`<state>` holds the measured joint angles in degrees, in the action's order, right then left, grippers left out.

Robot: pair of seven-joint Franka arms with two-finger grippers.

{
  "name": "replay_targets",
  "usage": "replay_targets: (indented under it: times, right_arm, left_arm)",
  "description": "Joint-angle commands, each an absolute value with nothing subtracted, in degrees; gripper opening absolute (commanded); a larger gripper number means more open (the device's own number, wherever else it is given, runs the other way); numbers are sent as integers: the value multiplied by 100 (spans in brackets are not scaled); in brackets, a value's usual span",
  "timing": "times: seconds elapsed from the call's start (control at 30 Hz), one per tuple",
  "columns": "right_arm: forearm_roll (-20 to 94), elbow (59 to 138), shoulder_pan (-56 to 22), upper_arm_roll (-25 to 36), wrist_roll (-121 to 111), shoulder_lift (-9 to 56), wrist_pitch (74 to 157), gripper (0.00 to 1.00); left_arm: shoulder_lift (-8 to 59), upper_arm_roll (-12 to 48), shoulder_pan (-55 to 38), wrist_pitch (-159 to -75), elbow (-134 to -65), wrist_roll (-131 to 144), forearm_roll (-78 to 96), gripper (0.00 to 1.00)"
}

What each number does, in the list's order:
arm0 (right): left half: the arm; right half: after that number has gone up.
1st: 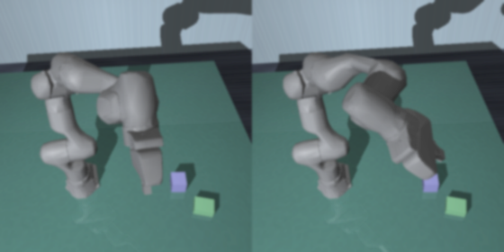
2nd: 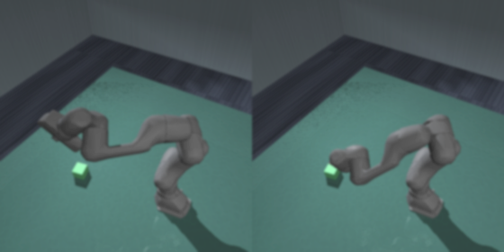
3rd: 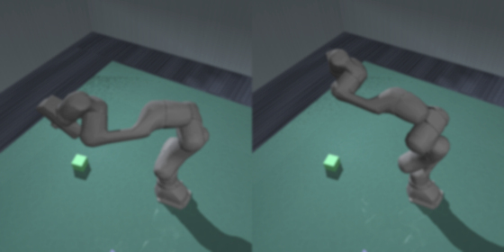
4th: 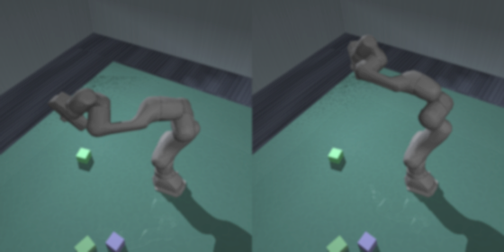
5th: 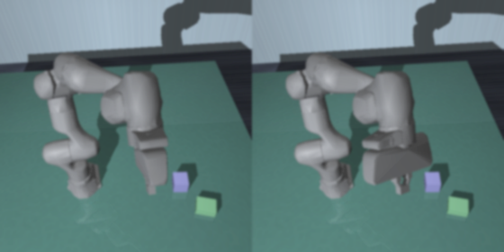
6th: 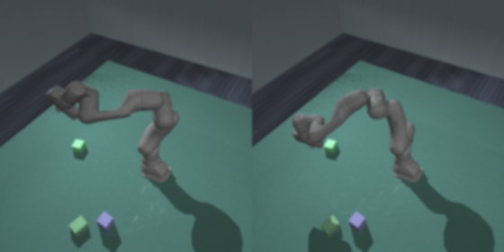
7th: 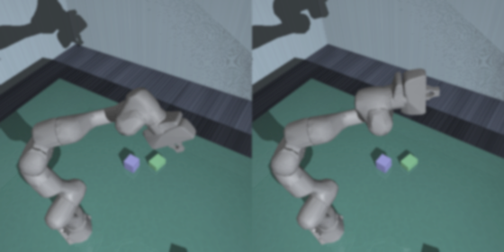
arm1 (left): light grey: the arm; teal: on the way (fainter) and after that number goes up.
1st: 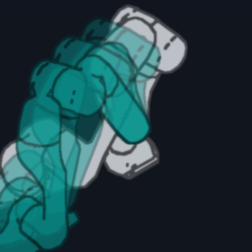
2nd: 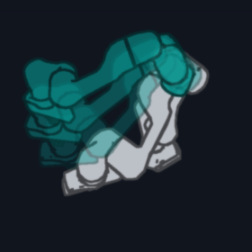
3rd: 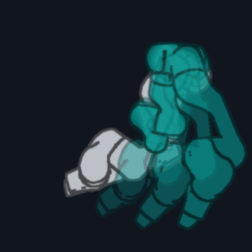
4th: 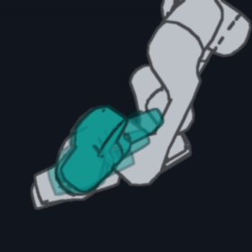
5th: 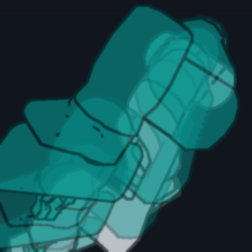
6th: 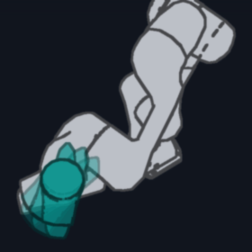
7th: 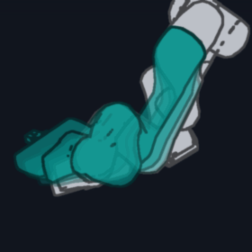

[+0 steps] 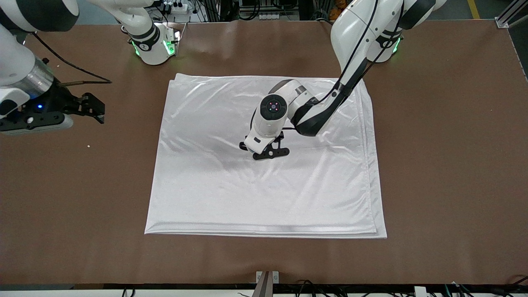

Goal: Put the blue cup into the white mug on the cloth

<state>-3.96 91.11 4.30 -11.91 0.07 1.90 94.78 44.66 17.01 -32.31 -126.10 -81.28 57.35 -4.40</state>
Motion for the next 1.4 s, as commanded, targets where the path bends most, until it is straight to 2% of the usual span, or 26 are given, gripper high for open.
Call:
replay_targets:
  times: [0.0,0.77,1.03,1.37]
  right_arm:
    - [-255,8956,606,-1222,552,211,9360,100]
    - [-255,9044,747,-1239,712,176,9352,100]
    - [-255,9053,747,-1239,712,176,9387,100]
    - [-255,9193,730,-1239,721,97,9422,100]
  left_arm:
    - [4447,1626,-3322,-12630,-8060,5792,-571,100]
    - [3990,1530,-3120,-12507,-8033,5792,-562,100]
    - [3911,1477,-2602,-12498,-8068,5739,-606,100]
    - [3648,1485,-1856,-11883,-8068,4985,-1037,100]
